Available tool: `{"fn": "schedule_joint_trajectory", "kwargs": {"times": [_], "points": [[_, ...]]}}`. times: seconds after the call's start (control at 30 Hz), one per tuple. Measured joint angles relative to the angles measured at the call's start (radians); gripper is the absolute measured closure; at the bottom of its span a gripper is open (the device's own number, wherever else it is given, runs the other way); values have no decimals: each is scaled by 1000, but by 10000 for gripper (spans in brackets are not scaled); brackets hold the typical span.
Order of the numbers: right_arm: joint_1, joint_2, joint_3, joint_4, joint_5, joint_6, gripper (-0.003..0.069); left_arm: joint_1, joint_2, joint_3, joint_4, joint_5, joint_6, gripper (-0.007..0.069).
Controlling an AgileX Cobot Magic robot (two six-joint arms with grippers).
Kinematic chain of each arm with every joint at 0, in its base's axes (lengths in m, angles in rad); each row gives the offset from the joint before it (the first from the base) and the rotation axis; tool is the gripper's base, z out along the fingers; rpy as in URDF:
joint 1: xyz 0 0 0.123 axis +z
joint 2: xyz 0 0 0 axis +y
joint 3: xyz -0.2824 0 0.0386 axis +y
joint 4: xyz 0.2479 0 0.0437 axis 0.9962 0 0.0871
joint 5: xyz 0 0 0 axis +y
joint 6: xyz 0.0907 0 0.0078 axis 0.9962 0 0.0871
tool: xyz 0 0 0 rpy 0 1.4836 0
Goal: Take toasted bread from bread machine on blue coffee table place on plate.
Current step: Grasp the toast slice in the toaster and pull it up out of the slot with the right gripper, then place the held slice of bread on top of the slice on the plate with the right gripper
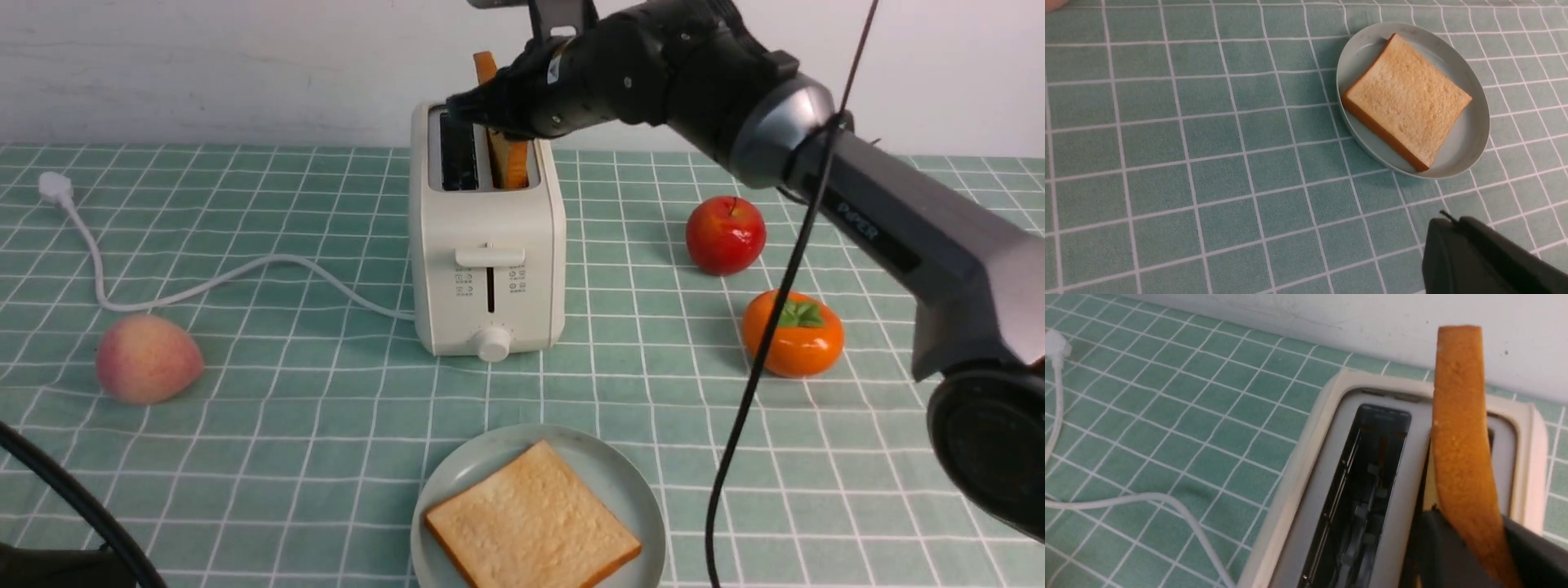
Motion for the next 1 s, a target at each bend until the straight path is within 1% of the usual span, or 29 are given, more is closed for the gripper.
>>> {"fn": "schedule_joint_trajectory", "kwargs": {"times": [0.1, 0.17, 0.27, 0.3, 0.33, 0.4, 0.43, 0.47, 0.53, 0.57, 0.63, 0.73, 0.8, 0.83, 0.87, 0.9, 0.97, 1.0], "points": [[1, -105, 0, 0, 36, 0, 550, 0, 0, 0, 6, 0, 0, 638], [1, -192, 0, -12, 92, -1, 550, 0, 0, 0, 16, 0, 0, 638], [-5, -353, -7, -41, 252, -27, 550, 0, 0, 0, 22, -16, 0, 638], [-6, -362, -9, -42, 264, -33, 550, 0, 0, 0, 22, -20, 0, 638], [-12, -397, -12, -48, 329, -62, 550, 0, 0, 0, 22, -30, 0, 638], [-38, -490, -19, -52, 520, -132, 550, 0, 0, 0, 22, -54, 0, 638], [-41, -494, -19, -52, 532, -136, 550, 0, 0, 0, 22, -56, 0, 638], [-70, -528, -3, -37, 605, -163, 550, 0, 0, 0, 22, -83, 0, 638], [-86, -544, 24, -21, 615, -168, 550, 0, -1, 0, 21, -98, 0, 638], [-108, -570, 81, 10, 619, -175, 550, 0, -3, 2, 21, -129, 0, 638], [-123, -596, 185, 76, 621, -179, 550, 0, -5, 8, 18, -157, 0, 638], [-129, -638, 405, 256, 624, -210, 550, 0, -7, 12, 17, -187, 0, 638], [-129, -644, 527, 393, 627, -283, 550, 0, -7, 12, 17, -200, 0, 638], [-128, -641, 598, 485, 627, -364, 550, 0, -7, 12, 16, -206, 0, 638], [-128, -636, 640, 541, 627, -407, 550, 0, -7, 12, 16, -208, 2, 638], [-128, -631, 658, 568, 627, -417, 550, 0, -7, 12, 16, -210, 2, 638], [-128, -590, 749, 715, 618, -514, 550, 0, -7, 12, 16, -210, 16, 638], [-128, -572, 765, 751, 615, -535, 550, 0, -7, 12, 15, -210, 19, 638]]}}
